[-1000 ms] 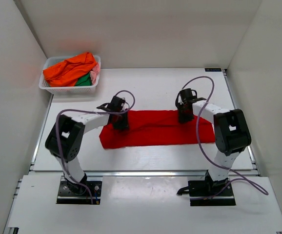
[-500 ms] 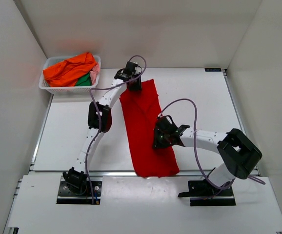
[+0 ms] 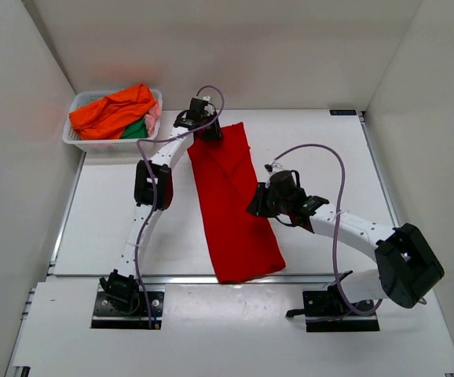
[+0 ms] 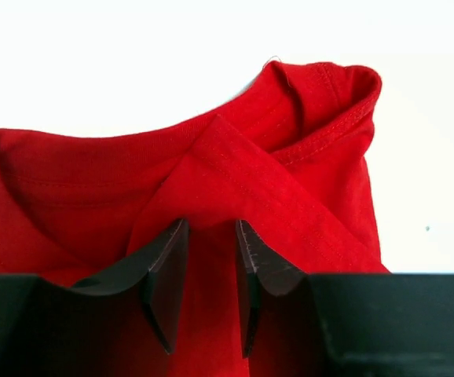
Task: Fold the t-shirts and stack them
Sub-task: Rotate the tshirt 90 degrees
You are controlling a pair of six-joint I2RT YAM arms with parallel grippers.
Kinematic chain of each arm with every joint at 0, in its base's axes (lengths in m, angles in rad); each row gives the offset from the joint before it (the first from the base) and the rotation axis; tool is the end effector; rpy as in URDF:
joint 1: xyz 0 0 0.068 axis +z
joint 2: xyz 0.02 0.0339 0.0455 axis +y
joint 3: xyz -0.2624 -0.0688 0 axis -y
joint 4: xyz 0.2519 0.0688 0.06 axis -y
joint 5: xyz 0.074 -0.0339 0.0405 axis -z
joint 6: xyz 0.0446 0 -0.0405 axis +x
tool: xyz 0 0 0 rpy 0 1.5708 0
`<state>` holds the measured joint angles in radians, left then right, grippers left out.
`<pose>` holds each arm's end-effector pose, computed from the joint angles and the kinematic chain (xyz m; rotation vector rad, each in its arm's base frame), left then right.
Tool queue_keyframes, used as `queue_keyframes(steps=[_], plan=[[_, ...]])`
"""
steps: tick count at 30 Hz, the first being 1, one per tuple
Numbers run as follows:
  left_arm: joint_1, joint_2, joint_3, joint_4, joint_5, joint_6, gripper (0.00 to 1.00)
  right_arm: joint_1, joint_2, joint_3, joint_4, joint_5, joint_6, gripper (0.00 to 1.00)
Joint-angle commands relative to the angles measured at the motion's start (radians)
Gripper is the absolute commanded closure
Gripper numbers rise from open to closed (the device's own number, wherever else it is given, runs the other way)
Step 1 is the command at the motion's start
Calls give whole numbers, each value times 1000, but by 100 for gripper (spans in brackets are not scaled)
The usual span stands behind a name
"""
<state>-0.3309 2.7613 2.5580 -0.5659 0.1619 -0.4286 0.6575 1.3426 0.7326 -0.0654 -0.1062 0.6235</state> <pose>0.5720 -0.2041 0.1367 -0.0347 2.3973 -0.5569 0.2297 0.1833 0.2000 -0.1007 2.3669 0.7806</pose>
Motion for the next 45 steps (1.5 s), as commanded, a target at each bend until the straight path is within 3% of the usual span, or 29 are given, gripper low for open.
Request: queue_keyframes(steps=[1,5,10,15,18,21,23,25,26,28,31,40,45], plan=[[26,40,94,52,33,-32,59,-55,35,33,-43,-58,-108,81],[38,-12,-24,174,28,-36,60,-55,69,-27,-31,-70,-125,86],[55,35,74,165,108,-67,57,-133,153,-70,-40,-53,-97,93],[72,-118,70,178,275,-75,47,-165,207,-36,-65,-55,-157,95],[53,-257,44,74,321,-21,45,-148,175,-22,-39,-73,-166,93],[-3,-440,-163,-86,201,109,44,-122,107,-7,-42,-35,-179,82],[-54,-601,-557,22,133,133,42,-118,58,-15,-59,-27,-166,80],[-68,-763,-829,157,105,99,42,-147,27,-39,-74,-33,-153,80],[-66,-787,-932,205,90,78,43,-148,15,-67,-79,-42,-139,83],[-72,-757,-967,196,96,73,45,-132,-9,-96,-83,-47,-137,85],[-85,-663,-896,137,22,97,45,-93,-28,-143,-80,-36,-119,87],[-79,-254,-437,-74,-61,108,47,11,-19,-303,11,-62,-7,94],[-51,56,111,-305,-39,103,47,79,52,-325,120,-70,50,95]])
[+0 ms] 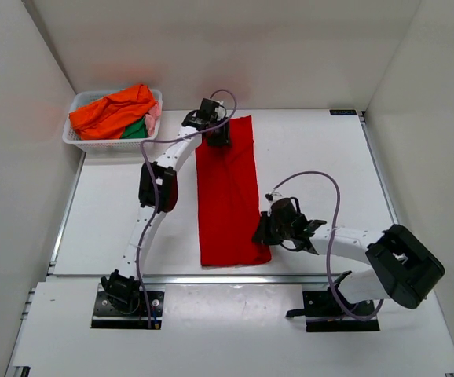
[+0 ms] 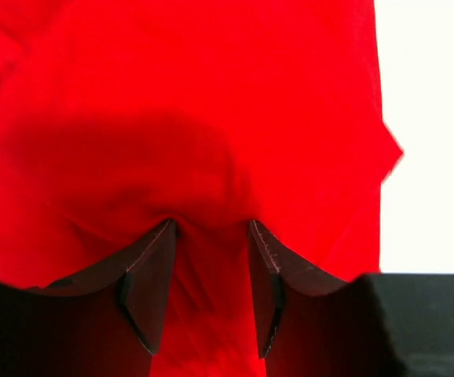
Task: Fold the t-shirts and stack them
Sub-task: Rotate the tshirt 90 degrees
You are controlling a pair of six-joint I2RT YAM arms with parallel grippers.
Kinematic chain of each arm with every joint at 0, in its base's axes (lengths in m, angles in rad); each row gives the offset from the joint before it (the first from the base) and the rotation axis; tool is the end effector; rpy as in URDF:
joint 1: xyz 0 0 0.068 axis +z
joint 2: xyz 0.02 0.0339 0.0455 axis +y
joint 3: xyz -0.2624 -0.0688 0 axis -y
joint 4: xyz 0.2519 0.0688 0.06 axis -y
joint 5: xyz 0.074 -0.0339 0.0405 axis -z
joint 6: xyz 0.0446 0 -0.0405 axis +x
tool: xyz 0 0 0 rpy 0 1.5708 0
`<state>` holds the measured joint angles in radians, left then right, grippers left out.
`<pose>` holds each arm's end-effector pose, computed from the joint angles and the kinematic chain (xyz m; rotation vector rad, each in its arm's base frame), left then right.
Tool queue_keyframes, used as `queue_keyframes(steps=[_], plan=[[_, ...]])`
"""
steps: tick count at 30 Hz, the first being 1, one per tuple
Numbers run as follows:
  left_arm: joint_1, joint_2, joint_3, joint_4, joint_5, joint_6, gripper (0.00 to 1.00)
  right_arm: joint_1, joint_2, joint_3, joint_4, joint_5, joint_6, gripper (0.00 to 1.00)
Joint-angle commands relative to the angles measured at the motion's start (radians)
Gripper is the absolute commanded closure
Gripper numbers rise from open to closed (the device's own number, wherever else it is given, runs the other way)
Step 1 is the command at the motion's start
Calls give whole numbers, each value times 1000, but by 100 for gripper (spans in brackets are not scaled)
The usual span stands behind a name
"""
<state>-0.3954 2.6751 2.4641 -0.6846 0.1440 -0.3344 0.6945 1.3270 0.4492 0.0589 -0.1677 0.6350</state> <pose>0.5393 -0.2320 0.1452 0.1405 2.5147 -0.4850 0.1830 0.1621 0.1265 -0.1596 2.5333 0.7855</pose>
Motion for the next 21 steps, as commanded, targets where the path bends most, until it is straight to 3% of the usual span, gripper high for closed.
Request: queue_keyframes(steps=[1,3,8,14,16,19,21], plan=[[18,164,296,-216,-9,6,47,45,99,-32,5,-22,40,95],[27,180,319,-210,5,-5,47,50,155,11,16,-38,23,95],[35,7,29,-81,23,28,47,34,225,123,-42,-47,-53,93],[36,-200,220,-219,164,28,43,-10,82,351,-344,45,-158,83],[24,-320,173,-252,177,43,41,-24,20,402,-437,77,-166,77],[-19,-609,-225,-224,110,81,38,-58,-69,401,-473,114,-152,74],[-63,-831,-730,-51,16,57,37,-65,-118,372,-490,116,-126,70]])
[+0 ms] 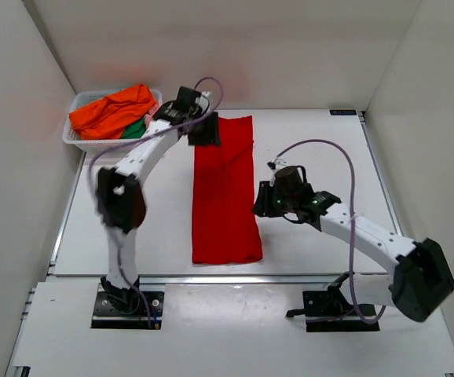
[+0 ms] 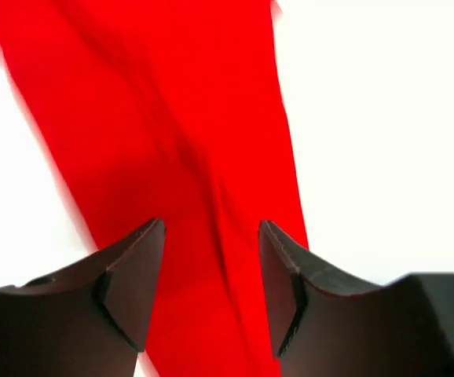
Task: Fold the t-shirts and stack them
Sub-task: Rotate the tshirt 90 degrees, then grab the bottom of the folded rectangular tshirt with both arms
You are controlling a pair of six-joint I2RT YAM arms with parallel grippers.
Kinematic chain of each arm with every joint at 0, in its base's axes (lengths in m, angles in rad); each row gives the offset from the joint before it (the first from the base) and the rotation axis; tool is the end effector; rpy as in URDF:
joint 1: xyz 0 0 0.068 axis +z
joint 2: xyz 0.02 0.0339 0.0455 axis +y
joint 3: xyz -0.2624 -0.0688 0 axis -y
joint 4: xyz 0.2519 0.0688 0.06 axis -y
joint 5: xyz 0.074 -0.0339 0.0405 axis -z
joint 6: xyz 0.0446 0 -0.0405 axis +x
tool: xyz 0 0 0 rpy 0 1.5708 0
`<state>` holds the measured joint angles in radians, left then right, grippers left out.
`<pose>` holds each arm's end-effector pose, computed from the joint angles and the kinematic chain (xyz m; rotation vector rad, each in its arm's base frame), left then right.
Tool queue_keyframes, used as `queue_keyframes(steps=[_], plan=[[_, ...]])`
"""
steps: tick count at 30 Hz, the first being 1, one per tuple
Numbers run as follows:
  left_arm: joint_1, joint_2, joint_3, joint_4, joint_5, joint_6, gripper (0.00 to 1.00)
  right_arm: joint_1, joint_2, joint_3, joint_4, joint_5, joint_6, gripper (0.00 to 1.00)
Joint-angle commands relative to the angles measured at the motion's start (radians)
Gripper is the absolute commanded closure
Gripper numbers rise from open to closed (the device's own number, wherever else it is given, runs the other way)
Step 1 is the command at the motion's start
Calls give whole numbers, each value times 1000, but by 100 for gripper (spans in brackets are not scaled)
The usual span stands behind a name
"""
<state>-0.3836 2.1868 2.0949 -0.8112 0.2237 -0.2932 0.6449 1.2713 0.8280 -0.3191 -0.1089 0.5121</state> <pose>0.4606 -0.1966 0.2720 0.2126 2.5204 -0.5588 0.2220 0.1731 0.2286 -0.2182 2.4261 0.6807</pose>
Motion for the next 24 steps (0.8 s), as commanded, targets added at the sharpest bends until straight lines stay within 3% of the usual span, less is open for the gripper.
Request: queue_keyframes(steps=[1,3,6,9,15,24], plan=[[-89,-486,-480,123,-98,-15,37,-24,-73,-41,-116,58,28,69],[-84,-671,-881,246,-92,-104,39,-24,-124,-119,-103,31,97,67],[-101,-950,-1242,325,-132,-173,38,42,-193,-235,-55,35,202,63],[-119,-1136,-1448,346,-118,-228,42,104,-236,-343,-9,32,288,61],[-184,-1285,-1645,411,-109,-349,41,113,-302,-464,81,-12,362,60],[-259,-1251,-1710,501,-89,-431,40,110,-325,-518,153,-60,405,56]])
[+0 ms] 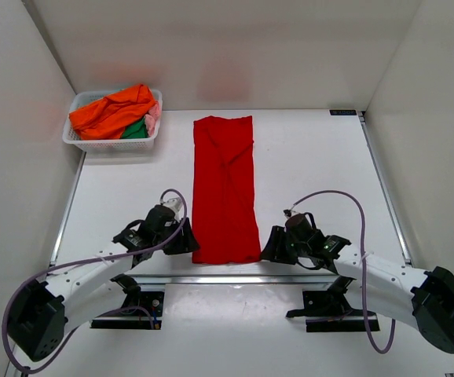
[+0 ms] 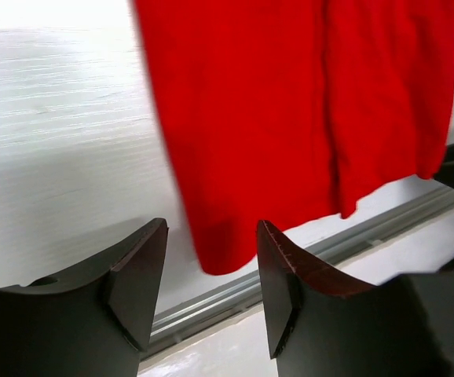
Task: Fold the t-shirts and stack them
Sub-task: Grab the bottom of the folded rectangular tshirt with both arms
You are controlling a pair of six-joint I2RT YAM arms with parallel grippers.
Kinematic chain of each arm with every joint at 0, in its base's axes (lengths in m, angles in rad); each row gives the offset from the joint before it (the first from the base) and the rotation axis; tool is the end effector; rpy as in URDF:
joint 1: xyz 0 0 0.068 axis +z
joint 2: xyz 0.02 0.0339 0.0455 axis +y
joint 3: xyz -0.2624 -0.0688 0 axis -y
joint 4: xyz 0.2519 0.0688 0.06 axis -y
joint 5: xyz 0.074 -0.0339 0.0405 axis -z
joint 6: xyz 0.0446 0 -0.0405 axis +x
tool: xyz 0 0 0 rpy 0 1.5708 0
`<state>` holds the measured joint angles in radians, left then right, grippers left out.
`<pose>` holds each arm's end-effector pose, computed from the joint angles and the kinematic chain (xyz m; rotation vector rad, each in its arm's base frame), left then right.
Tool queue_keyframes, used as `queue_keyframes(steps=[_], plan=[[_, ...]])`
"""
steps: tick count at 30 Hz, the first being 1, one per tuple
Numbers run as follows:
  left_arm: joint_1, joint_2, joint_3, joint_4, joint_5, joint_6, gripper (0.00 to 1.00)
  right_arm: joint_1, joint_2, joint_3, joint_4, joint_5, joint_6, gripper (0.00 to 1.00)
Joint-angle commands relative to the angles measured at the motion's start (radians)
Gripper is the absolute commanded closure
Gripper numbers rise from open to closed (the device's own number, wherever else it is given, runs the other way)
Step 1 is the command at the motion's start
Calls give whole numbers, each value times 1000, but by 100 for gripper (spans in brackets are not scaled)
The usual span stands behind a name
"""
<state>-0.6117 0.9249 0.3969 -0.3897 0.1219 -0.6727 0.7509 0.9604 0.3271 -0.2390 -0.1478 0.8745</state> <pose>0.1457 -0.1088 0.1540 -0.0257 2.6126 -0.6575 0.1301 0.1304 0.1374 0.0921 2.6412 0.8331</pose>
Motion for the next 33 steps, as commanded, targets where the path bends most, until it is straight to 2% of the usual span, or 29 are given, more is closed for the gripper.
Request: queue_keyframes(steps=[1,5,8,15,16,18,19,20,21,22,27,33], plan=[[-46,25,-16,89,18,-56,40,10,-12,-20,85,-27,41,57],[-83,61,-10,95,12,-65,45,34,-57,-8,66,8,63,56],[-105,75,-12,109,7,-79,47,5,-78,-19,82,-22,64,54],[-144,101,-6,103,1,-96,47,10,26,-28,159,-48,54,52],[-142,101,-7,100,-10,-97,50,13,37,-28,173,-56,52,54],[-149,114,-9,83,-13,-97,63,42,72,-19,196,-55,52,58],[-152,112,-13,81,-11,-99,75,45,92,-17,207,-62,55,67],[-154,101,-16,78,-10,-93,91,60,95,-14,213,-62,57,92],[-151,100,-26,74,-1,-102,97,77,109,-14,216,-68,63,100],[-163,89,-36,66,-4,-110,100,83,122,-13,214,-65,72,100],[-172,11,-58,20,-1,-116,100,189,101,7,152,-33,93,100],[-119,0,-3,-41,31,-53,100,127,113,76,64,-124,18,100]])
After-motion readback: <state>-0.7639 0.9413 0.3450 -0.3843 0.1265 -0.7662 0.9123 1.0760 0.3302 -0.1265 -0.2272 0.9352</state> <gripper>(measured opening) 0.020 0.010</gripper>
